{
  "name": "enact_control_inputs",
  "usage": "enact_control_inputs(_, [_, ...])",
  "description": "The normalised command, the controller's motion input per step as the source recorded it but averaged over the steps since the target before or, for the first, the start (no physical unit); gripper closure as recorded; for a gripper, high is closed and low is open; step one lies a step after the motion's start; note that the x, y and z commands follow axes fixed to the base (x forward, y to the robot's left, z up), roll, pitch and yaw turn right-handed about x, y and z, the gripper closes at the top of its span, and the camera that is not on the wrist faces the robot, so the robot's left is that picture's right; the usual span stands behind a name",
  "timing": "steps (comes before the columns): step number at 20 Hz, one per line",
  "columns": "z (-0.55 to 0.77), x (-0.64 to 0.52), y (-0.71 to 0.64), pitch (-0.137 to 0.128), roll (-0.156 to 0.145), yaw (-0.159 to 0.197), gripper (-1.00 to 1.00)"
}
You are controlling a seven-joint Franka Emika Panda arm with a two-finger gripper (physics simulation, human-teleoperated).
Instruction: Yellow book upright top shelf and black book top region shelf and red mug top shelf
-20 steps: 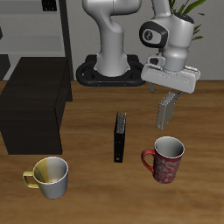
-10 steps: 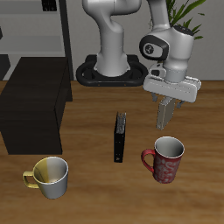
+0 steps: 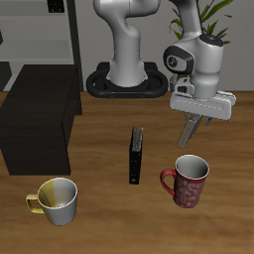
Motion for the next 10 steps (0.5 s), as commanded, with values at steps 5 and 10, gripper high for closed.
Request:
enact_control_inputs(5, [0.14,-0.01,-0.09,0.01,0.065,0.095,1.0])
enact_control_inputs(10, [0.65,0.03,-0.63,-0.015,0.085,0.082,1.0])
